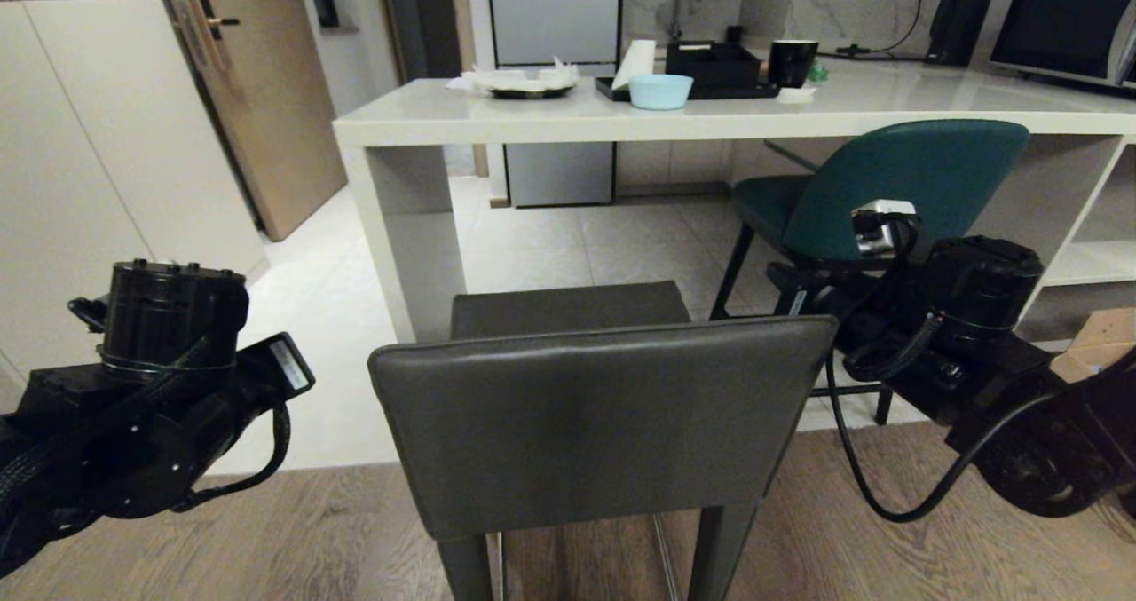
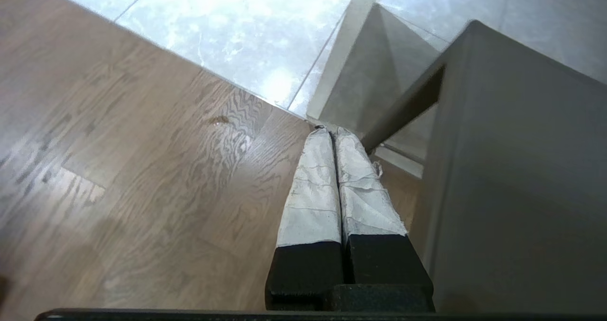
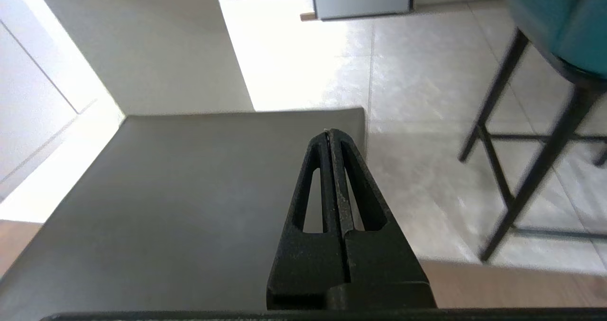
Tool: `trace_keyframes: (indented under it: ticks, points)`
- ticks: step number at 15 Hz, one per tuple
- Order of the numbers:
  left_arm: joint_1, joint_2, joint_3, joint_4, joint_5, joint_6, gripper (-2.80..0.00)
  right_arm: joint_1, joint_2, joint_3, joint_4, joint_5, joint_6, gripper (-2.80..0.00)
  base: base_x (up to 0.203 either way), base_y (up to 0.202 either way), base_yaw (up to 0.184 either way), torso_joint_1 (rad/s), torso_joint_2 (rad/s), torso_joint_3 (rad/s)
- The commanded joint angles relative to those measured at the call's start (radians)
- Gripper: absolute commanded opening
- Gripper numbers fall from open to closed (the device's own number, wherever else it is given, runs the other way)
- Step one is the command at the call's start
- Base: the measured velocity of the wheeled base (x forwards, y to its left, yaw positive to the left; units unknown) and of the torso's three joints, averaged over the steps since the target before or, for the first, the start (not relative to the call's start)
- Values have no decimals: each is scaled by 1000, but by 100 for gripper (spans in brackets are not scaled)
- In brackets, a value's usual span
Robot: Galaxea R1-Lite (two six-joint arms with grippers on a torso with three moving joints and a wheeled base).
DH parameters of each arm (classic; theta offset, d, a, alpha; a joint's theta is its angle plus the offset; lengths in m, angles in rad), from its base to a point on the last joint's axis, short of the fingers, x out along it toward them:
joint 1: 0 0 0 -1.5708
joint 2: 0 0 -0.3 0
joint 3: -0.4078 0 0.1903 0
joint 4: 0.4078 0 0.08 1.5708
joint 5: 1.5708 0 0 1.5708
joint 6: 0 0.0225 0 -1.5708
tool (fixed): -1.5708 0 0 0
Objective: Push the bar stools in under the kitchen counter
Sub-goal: Push the gray chair back under the dining table
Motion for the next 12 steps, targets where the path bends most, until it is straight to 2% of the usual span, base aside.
trace_keyframes:
  ticks: [1,6,9,12]
  points:
    - [10,-77,38,2,8,4,-280,-6,-109,51,38,-5,-3,-280,0,0,0,0,0,0]
    - [-61,-149,124,8,-22,12,-280,-1,-173,169,54,-7,-3,-280,0,0,0,0,0,0]
    - [-130,-146,223,-3,-75,18,-280,4,-201,259,50,-9,-2,-280,0,0,0,0,0,0]
    - [-140,-106,225,-77,-170,19,-280,1,-196,255,48,-49,1,-280,0,0,0,0,0,0]
